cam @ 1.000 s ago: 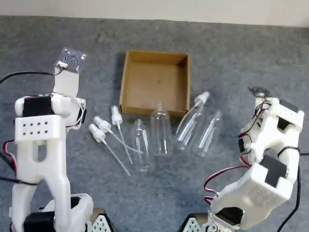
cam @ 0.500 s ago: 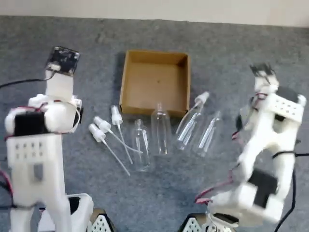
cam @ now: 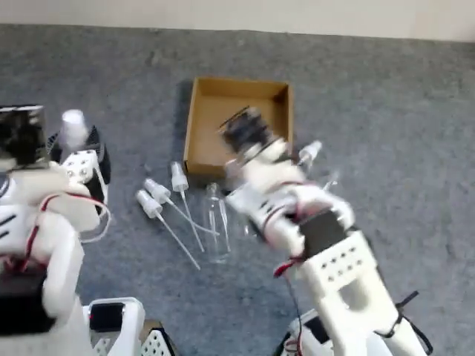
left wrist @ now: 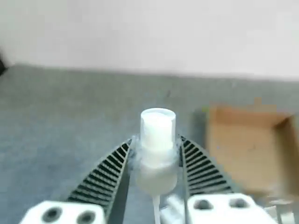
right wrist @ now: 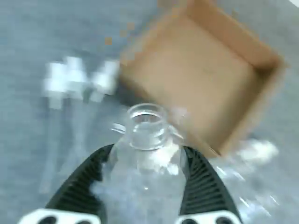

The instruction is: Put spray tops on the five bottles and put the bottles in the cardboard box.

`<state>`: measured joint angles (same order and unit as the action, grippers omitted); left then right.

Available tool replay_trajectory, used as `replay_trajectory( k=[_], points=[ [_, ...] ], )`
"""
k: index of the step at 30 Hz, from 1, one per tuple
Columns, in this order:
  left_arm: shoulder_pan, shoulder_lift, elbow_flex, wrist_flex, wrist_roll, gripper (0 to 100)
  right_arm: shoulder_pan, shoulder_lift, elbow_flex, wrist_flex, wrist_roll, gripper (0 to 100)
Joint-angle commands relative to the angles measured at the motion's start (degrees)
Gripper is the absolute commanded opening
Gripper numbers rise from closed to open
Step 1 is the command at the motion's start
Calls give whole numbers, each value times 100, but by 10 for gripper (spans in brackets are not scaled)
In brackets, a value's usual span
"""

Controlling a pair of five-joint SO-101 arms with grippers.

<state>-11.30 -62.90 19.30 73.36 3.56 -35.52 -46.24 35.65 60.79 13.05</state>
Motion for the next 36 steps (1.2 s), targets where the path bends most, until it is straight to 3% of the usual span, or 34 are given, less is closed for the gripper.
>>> replay_trajectory(
  k=[1, 8, 12, 30, 36],
  points=[
    [716, -75, -602, -255, 800, 4, -884, -312, 277, -681, -185, 3],
    [1007, -75, -576, -615, 1538, 4, -1754, -708, 1147, -1481, -149, 3],
    [1007, -40, -532, -782, 1574, 4, -1921, -1209, 1516, -1640, -158, 3],
    [1886, -84, 866, -765, 1574, 4, -1877, -1411, 1604, -1631, -149, 3],
    [1886, -303, 1429, -765, 1565, 4, -1385, -1420, 1648, -1640, -132, 4]
  ],
)
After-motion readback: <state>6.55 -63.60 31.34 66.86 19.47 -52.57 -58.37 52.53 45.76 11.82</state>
